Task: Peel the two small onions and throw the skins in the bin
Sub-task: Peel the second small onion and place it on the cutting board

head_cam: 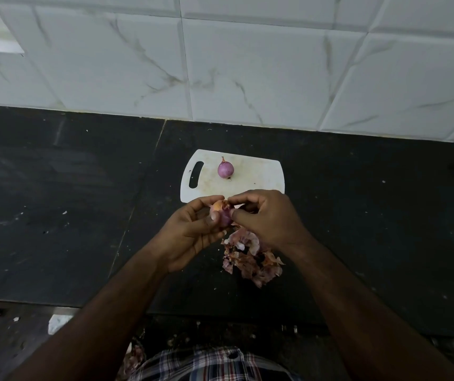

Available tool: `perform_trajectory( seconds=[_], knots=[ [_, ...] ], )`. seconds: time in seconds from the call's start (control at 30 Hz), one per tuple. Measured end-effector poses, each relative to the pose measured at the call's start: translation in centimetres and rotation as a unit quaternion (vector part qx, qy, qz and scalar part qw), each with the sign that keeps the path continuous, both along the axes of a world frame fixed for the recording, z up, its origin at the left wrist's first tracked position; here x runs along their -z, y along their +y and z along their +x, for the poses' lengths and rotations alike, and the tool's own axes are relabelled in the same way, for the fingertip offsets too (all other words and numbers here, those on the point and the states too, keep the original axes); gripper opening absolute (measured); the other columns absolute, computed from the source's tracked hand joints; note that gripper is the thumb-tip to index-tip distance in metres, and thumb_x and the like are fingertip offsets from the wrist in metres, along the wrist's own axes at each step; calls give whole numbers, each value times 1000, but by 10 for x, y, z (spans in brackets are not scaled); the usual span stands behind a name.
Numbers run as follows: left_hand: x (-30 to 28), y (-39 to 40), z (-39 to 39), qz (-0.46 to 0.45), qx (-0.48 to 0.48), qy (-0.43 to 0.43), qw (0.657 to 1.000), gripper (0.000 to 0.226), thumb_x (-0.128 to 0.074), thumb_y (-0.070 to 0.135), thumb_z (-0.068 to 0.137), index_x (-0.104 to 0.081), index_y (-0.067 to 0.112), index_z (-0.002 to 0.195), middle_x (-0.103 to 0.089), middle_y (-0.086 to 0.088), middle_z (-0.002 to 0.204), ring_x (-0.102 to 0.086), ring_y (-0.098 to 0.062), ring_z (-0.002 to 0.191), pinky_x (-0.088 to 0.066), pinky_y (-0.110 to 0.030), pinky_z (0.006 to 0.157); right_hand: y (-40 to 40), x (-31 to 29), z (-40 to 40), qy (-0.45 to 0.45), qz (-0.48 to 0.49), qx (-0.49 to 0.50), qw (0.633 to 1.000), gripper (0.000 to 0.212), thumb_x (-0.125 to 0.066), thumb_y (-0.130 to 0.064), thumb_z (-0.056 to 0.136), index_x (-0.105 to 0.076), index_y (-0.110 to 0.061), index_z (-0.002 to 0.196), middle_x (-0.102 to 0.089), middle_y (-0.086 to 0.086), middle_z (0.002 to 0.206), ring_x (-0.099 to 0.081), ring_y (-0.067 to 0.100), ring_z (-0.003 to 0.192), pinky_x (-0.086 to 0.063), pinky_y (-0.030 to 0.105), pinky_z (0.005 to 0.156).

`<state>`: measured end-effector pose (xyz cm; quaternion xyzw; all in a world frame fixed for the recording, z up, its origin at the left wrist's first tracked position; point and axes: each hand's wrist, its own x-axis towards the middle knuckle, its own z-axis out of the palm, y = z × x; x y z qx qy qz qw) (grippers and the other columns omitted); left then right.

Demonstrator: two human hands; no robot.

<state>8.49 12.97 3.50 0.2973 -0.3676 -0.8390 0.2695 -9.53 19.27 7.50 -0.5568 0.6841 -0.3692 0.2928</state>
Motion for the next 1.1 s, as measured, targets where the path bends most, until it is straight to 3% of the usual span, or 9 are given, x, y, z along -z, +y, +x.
perform_trajectory(
  seconds=[0.3, 0.53, 0.77, 0.83, 0.97, 1.1],
  knots=[
    [1, 1, -1, -62, -5, -44, 997, 48, -70, 1, 78, -64, 9, 125, -73, -12, 111, -70, -20, 89, -60, -26, 73, 3, 0, 10, 69, -10, -8, 998, 30, -74, -31, 80, -75, -17, 106, -76, -2, 91, -70, 9, 82, -60, 36, 77],
    [-2, 1, -4, -86, -2, -54, 995, 47, -71, 5, 77, -66, 14, 123, -73, -11, 115, -70, -20, 95, -59, -26, 75, 3, 4, 12, 84, -14, 19, 996, 25, -72, -34, 76, -74, -16, 94, -73, -3, 76, -68, 13, 66, -59, 40, 63],
    [-3, 3, -5, -98, 10, -49, 994, 44, -67, 6, 81, -65, 11, 125, -74, -11, 110, -70, -18, 87, -57, -25, 70, 1, 1, 7, 112, -24, 54, 992, 9, -69, -16, 82, -76, -16, 87, -73, -4, 77, -66, 9, 70, -57, 36, 67],
    [-3, 3, -6, -93, 7, -43, 995, 44, -66, 6, 82, -63, 9, 126, -74, -9, 106, -70, -15, 82, -57, -24, 68, 0, -1, 2, 84, -14, 44, 995, 13, -68, -14, 83, -77, -19, 91, -74, -7, 80, -67, 5, 72, -58, 29, 68],
    [-3, -2, -4, -72, 0, -38, 997, 43, -64, 6, 85, -63, 10, 128, -72, -11, 108, -68, -15, 78, -57, -23, 66, 1, -1, -6, -59, 14, 19, 998, 24, -64, -11, 91, -74, -20, 110, -74, -9, 99, -71, 2, 84, -60, 22, 71],
    [0, -4, -3, -76, 6, -49, 996, 44, -64, 7, 86, -62, 10, 130, -72, -12, 109, -69, -15, 80, -57, -23, 67, 6, 2, -4, -53, -33, 19, 998, 29, -74, -11, 85, -74, -22, 111, -73, -15, 97, -68, -4, 91, -55, 14, 81]
  ],
)
